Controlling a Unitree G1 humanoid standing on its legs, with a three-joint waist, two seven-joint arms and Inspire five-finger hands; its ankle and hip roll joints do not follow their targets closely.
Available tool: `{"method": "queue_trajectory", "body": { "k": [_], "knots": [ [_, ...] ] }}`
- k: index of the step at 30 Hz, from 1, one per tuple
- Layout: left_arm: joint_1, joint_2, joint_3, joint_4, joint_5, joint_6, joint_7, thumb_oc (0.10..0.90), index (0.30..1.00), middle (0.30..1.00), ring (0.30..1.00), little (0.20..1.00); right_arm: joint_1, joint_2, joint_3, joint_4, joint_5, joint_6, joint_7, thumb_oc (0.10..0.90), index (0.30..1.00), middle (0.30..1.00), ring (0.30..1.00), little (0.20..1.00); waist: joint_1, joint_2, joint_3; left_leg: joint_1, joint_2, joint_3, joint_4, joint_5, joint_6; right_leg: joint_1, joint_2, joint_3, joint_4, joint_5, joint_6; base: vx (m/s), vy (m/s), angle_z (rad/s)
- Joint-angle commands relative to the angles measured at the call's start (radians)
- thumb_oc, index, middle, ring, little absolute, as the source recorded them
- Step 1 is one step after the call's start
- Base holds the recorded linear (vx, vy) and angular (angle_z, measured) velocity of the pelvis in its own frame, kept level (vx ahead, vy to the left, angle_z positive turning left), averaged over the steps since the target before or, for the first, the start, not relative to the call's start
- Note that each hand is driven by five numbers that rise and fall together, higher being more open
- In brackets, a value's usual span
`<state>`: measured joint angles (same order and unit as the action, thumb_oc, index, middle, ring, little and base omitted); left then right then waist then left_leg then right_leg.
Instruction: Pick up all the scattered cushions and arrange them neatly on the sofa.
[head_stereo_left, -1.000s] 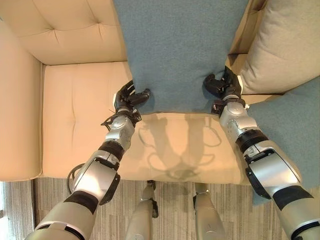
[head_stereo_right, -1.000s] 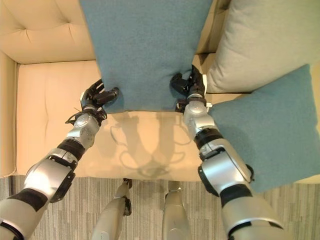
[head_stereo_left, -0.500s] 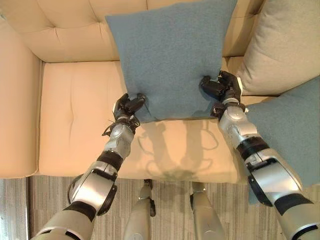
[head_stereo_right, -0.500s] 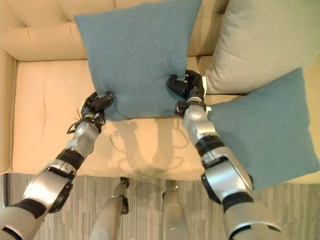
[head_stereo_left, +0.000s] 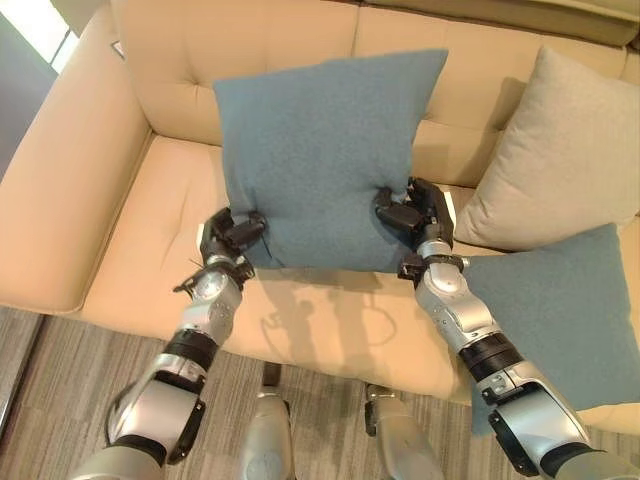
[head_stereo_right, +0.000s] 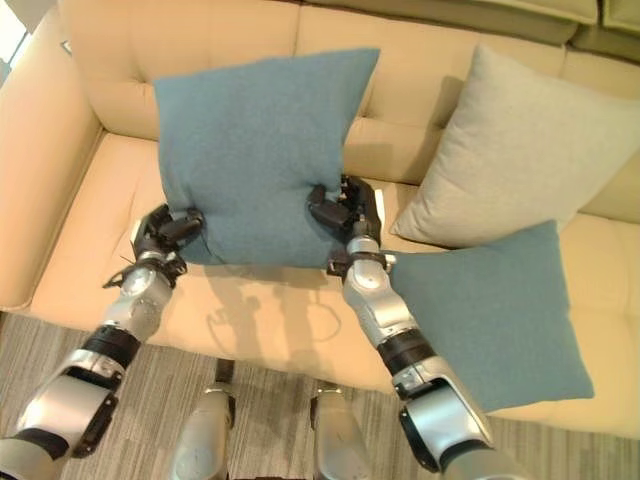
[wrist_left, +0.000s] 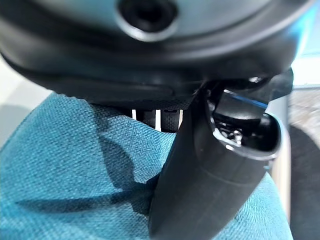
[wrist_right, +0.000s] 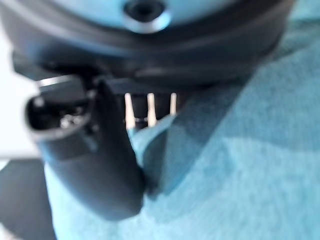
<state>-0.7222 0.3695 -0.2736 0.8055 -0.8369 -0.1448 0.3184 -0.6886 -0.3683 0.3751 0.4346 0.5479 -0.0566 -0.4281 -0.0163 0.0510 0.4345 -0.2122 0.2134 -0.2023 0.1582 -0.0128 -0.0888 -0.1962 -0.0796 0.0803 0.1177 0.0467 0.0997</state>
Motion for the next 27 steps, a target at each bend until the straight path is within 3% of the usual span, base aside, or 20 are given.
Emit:
{"method": "queue_trajectory", "body": {
  "k": [1,2,3,4,6,7,9,12,17,20,27],
  "knots": [
    [-0.188,-0.027,-0.117,-0.176,0.137,-0.124,-0.059,0.400,0.300,0.300,0.300,0.300,-0.092,0.102,0.071,-0.135,-0.094,-0.102,0.092,0.400,0.300,0.300,0.300,0.300,0.036,-0.047,-0.250,-0.049,-0.023,0.049,-0.078,0.072,-0.068,0.087,-0.190,0.025,0.049,-0.031,0.135,0.03,0.538,-0.07],
    [-0.219,-0.011,-0.128,-0.174,0.141,-0.124,-0.057,0.400,0.300,0.300,0.300,0.300,-0.121,0.103,0.077,-0.123,-0.088,-0.098,0.091,0.400,0.300,0.300,0.300,0.300,0.045,-0.051,-0.244,-0.053,-0.030,0.078,-0.062,0.060,-0.061,0.056,-0.214,0.002,0.064,0.014,0.136,-0.03,0.271,-0.21],
    [-0.222,-0.010,-0.128,-0.172,0.141,-0.124,-0.057,0.400,0.300,0.300,0.300,0.300,-0.124,0.104,0.076,-0.121,-0.088,-0.099,0.091,0.400,0.300,0.300,0.300,0.300,0.048,-0.053,-0.243,-0.055,-0.031,0.082,-0.060,0.058,-0.060,0.052,-0.215,0.007,0.065,0.015,0.137,-0.09,0.365,-0.45],
    [-0.290,0.032,-0.146,-0.168,0.152,-0.121,-0.048,0.400,0.300,0.300,0.300,0.300,-0.194,0.092,0.094,-0.101,-0.089,-0.096,0.085,0.400,0.300,0.300,0.300,0.300,0.072,-0.044,-0.241,-0.059,-0.026,0.131,-0.053,0.051,-0.035,0.016,-0.234,-0.103,0.118,0.019,0.121,-0.08,0.357,-0.50],
    [-0.323,0.042,-0.151,-0.158,0.164,-0.111,-0.040,0.400,0.300,0.300,0.300,0.300,-0.239,0.093,0.101,-0.087,-0.082,-0.091,0.081,0.400,0.300,0.300,0.300,0.300,0.069,-0.046,-0.231,-0.056,-0.037,0.144,-0.057,0.052,-0.020,0.002,-0.214,-0.123,0.145,0.002,0.113,-0.10,0.330,-0.71],
    [-0.353,0.063,-0.150,-0.150,0.186,-0.108,-0.030,0.400,0.300,0.300,0.300,0.300,-0.274,0.101,0.105,-0.079,-0.091,-0.093,0.070,0.400,0.300,0.300,0.300,0.300,0.086,-0.061,-0.211,-0.057,-0.061,0.162,-0.059,0.049,0.002,-0.021,-0.180,-0.167,0.172,-0.019,0.109,-0.10,0.170,-0.52],
    [-0.384,0.063,-0.149,-0.132,0.195,-0.107,-0.030,0.400,0.300,0.300,0.300,0.300,-0.299,0.090,0.098,-0.069,-0.100,-0.094,0.063,0.400,0.300,0.300,0.300,0.300,0.087,-0.069,-0.205,-0.068,-0.071,0.164,-0.057,0.051,0.009,-0.026,-0.171,-0.177,0.167,-0.023,0.109,-0.10,0.140,-0.12],
    [-0.521,0.033,-0.186,-0.041,0.209,-0.113,-0.019,0.400,0.300,0.300,0.300,0.300,-0.416,0.050,0.094,-0.007,-0.125,-0.102,0.026,0.400,0.300,0.300,0.300,0.300,0.082,-0.079,-0.177,-0.124,-0.109,0.144,-0.046,0.055,0.013,-0.042,-0.130,-0.128,0.126,-0.036,0.096,-0.14,0.081,0.18],
    [-0.692,0.042,-0.232,0.043,0.258,-0.123,0.015,0.400,0.300,0.300,0.300,0.300,-0.590,0.035,0.124,0.108,-0.162,-0.097,0.002,0.400,0.300,0.300,0.300,0.300,0.087,-0.089,-0.173,-0.208,-0.122,0.133,-0.018,0.054,0.009,-0.072,-0.161,-0.152,0.066,-0.001,0.105,-0.03,0.038,0.06],
    [-0.776,0.028,-0.240,0.107,0.268,-0.137,0.032,0.400,0.300,0.300,0.300,0.300,-0.695,0.019,0.130,0.186,-0.206,-0.097,-0.035,0.400,0.300,0.300,0.300,0.300,0.068,-0.087,-0.162,-0.260,-0.146,0.124,0.008,0.043,0.005,-0.102,-0.179,-0.139,0.055,0.014,0.109,0.03,0.104,0.05],
    [-0.872,0.037,-0.236,0.167,0.248,-0.168,0.061,0.400,0.300,0.300,0.300,0.300,-0.852,-0.041,0.188,0.361,-0.294,-0.075,-0.056,0.400,0.300,0.300,0.300,0.300,0.043,-0.063,-0.146,-0.367,-0.189,0.138,0.038,0.026,0.010,-0.189,-0.226,-0.115,0.022,0.066,0.113,0.06,0.134,0.00]
  ]
}}
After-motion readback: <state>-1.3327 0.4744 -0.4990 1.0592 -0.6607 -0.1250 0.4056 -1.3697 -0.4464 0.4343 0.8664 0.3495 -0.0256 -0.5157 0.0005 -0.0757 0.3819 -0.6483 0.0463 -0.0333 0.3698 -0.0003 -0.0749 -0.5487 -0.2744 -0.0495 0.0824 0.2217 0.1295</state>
